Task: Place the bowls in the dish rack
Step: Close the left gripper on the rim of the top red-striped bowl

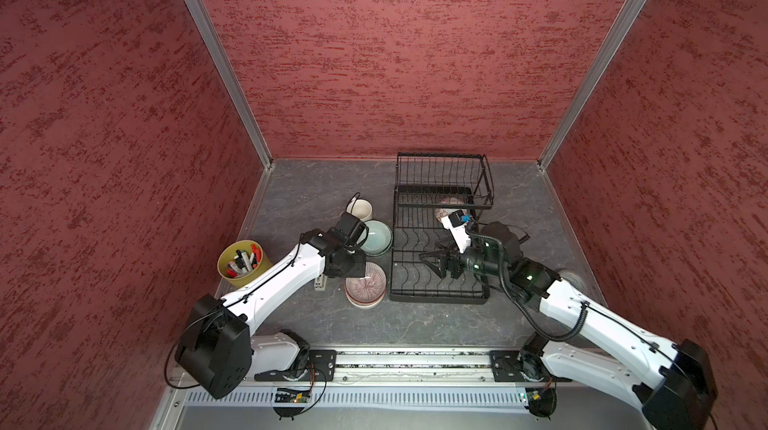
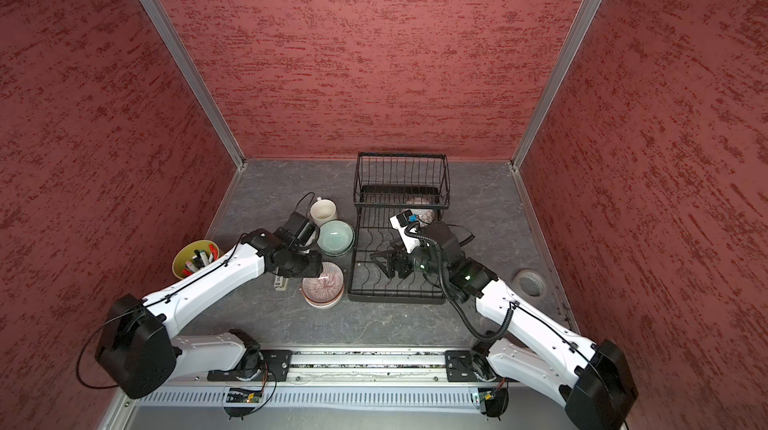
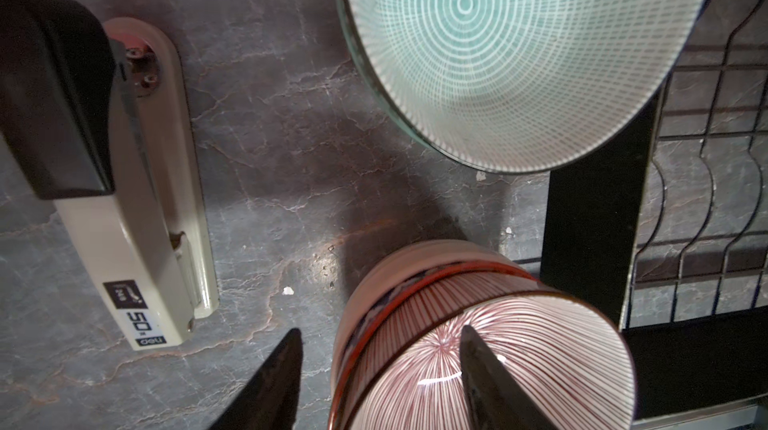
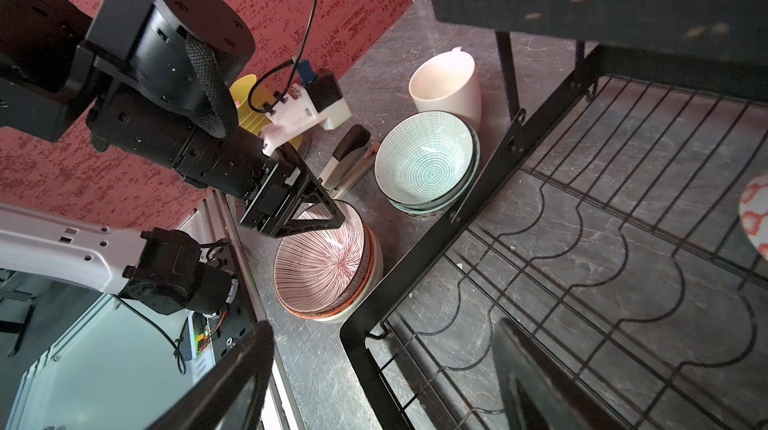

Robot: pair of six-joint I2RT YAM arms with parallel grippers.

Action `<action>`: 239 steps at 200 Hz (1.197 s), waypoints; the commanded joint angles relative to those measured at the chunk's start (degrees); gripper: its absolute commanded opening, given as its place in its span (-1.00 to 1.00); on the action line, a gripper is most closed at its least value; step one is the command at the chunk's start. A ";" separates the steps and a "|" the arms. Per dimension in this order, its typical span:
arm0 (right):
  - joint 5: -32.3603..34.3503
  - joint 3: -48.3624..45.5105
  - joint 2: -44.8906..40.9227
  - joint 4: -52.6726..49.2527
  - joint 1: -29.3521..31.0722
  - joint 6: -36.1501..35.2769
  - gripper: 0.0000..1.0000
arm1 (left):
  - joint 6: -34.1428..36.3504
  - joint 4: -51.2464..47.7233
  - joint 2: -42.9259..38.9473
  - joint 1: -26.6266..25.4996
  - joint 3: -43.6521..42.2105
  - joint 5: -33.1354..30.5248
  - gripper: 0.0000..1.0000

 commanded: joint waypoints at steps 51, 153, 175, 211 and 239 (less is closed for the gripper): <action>0.51 1.24 0.64 2.70 0.34 0.30 0.68 | 2.20 2.29 1.31 -0.28 0.68 -0.01 -0.16; 0.45 0.40 2.33 3.49 0.35 0.56 0.68 | 2.75 2.68 -0.44 -0.59 -0.47 0.39 -0.62; 0.44 0.17 2.42 3.93 0.33 0.69 0.68 | 2.75 2.69 -1.36 -0.63 -0.83 0.59 -0.67; 0.46 -0.34 2.59 4.34 0.33 0.95 0.68 | 2.74 2.95 -2.88 -0.56 -1.14 1.70 -0.80; 0.73 -0.69 2.71 4.40 0.32 0.92 0.68 | 2.75 3.21 -3.86 -0.62 -1.32 2.58 -0.90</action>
